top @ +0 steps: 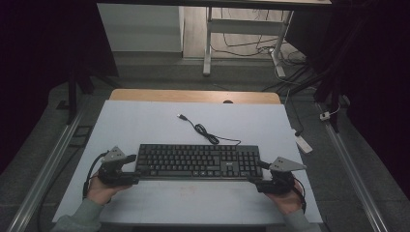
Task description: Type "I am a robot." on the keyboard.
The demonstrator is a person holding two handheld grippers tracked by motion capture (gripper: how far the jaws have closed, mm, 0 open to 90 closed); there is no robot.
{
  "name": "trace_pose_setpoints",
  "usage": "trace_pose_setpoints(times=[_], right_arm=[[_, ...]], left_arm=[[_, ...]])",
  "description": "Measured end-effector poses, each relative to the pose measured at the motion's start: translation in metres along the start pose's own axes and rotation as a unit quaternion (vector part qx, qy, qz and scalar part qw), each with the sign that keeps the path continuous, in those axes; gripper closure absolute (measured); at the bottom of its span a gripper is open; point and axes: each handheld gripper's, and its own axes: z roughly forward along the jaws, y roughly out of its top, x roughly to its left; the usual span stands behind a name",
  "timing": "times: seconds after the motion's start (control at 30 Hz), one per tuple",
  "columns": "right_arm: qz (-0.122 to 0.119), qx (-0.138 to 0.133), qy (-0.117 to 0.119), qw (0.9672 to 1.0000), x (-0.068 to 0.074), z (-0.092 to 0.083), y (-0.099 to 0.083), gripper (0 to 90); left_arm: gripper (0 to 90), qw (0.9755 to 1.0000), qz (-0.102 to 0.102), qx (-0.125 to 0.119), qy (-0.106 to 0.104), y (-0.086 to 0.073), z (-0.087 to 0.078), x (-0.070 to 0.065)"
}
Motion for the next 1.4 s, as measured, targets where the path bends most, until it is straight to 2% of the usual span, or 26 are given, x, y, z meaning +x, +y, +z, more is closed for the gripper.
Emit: trace_pose_setpoints(times=[0.53, 0.87, 1.03, 1.23, 1.4], right_arm=[[0.002, -0.004, 0.011, 0.9999, 0.004, 0.004, 0.002, 33.3], [0.004, -0.012, 0.024, 0.9996, 0.007, 0.014, 0.008, 35.0], [0.000, -0.005, 0.026, 0.9997, 0.011, 0.016, 0.010, 35.7], [0.002, -0.011, 0.034, 0.9994, 0.015, 0.019, 0.014, 37.2], [0.004, -0.019, 0.039, 0.9990, 0.018, 0.023, 0.019, 40.5]], left_arm=[[24.5, 1.0000, 0.006, 0.000, -0.002, 0.002, 0.000, -0.001], [25.1, 0.9999, -0.003, -0.010, 0.003, 0.001, -0.004, 0.001], [26.1, 0.9999, -0.003, -0.011, 0.004, 0.000, -0.004, 0.001], [29.2, 1.0000, 0.001, -0.005, 0.004, -0.001, -0.002, -0.001], [33.3, 0.9999, -0.005, -0.008, 0.011, 0.000, -0.002, 0.000]])
